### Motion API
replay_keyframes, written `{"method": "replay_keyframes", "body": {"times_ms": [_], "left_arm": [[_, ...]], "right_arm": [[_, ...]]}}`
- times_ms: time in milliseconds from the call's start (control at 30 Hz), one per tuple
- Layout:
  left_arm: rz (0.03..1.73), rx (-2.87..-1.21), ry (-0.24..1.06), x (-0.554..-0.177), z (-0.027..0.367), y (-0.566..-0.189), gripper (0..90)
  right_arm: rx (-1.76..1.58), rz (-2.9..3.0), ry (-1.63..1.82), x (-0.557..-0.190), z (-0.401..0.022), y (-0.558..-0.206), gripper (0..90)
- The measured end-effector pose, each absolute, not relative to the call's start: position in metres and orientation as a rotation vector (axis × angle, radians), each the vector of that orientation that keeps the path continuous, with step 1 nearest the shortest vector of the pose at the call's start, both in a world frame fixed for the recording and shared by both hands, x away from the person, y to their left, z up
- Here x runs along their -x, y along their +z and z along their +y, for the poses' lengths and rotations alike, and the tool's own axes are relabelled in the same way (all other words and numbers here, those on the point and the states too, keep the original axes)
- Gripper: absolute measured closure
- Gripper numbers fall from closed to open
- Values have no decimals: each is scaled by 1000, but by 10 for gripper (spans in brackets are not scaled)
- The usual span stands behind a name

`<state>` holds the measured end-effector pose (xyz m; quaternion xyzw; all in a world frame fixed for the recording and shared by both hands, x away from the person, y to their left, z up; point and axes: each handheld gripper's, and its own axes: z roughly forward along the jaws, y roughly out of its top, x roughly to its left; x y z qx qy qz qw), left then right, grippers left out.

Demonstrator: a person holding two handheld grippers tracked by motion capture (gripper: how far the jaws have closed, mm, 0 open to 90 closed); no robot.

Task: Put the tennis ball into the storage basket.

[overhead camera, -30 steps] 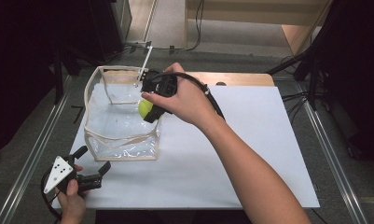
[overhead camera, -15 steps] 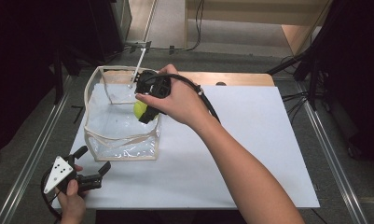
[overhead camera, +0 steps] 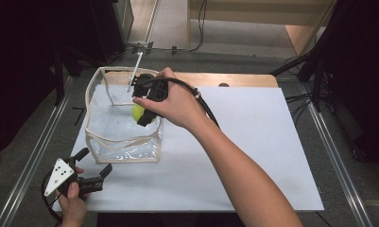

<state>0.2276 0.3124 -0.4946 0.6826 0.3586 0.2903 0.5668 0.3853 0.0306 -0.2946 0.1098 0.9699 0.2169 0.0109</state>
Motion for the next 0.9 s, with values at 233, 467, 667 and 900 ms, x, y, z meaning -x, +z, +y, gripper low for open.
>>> {"method": "replay_keyframes", "body": {"times_ms": [233,467,667,900], "left_arm": [[843,-1604,682,-227,313,-495,0],[842,-1603,681,-228,313,-495,0],[842,-1601,679,-228,313,-495,0],[842,-1600,676,-228,313,-495,0]], "right_arm": [[-346,3025,663,-389,37,-301,234],[-352,3015,649,-391,43,-307,233],[-361,3012,628,-393,49,-312,233],[-365,2990,615,-395,50,-316,220]]}}
